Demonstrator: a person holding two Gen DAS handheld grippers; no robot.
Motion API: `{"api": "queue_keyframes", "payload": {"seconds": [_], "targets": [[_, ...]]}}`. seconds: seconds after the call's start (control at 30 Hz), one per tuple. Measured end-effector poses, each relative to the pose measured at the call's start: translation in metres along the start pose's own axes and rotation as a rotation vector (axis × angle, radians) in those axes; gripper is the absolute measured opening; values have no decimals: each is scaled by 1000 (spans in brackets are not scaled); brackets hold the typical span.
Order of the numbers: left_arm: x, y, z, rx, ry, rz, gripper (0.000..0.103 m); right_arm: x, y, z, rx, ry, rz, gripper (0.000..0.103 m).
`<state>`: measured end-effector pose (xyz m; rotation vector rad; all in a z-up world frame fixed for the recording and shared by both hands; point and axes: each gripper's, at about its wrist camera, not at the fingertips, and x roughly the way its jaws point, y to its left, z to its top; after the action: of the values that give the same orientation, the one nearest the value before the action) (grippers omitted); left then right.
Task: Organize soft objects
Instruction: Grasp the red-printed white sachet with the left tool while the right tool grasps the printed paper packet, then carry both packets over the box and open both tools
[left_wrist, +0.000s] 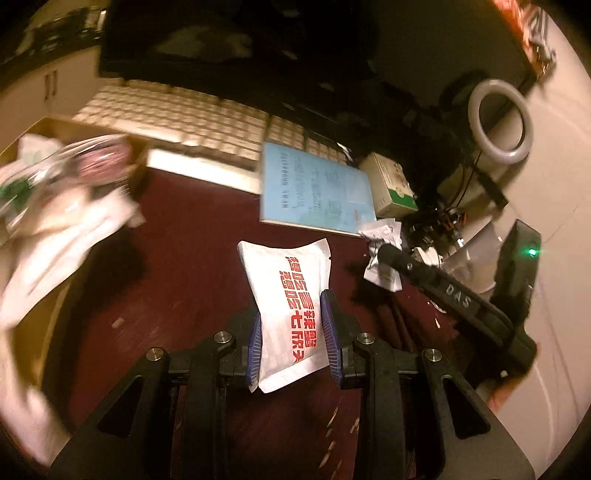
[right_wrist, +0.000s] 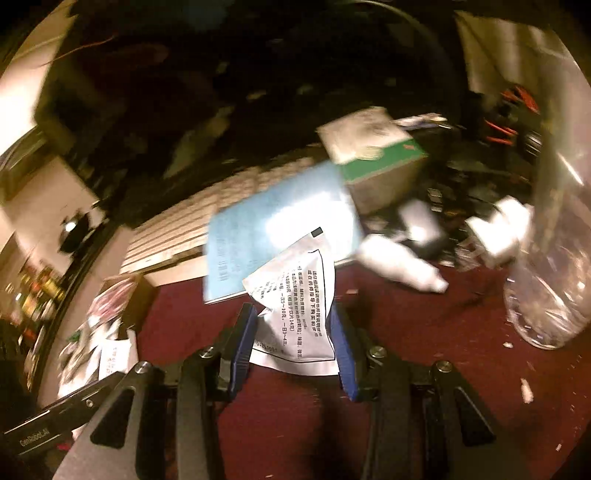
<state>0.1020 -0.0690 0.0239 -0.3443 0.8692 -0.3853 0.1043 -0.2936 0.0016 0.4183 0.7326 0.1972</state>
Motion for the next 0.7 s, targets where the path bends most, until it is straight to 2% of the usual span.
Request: {"api": "queue_keyframes", "payload": {"seconds": [0.17,0.27,0.33,0.53,0.7], "targets": [[-37,37,-23,-95,-3,-17,28,1,20,-4,-84,16,93,40],[-62,56,-28,-122,-35,6,28,-1,38,-6,-115,8,139,40],[-80,71,-30,-156,-60,14,28,-3,52,-11,-115,23,200,40],[-128,117,-34,-256,-132,60,28,-1,127,-27,-189,78,375,40],[-145,148,-33,-310,-135,129,28,21,189,-43,-275,157,450,40]]}}
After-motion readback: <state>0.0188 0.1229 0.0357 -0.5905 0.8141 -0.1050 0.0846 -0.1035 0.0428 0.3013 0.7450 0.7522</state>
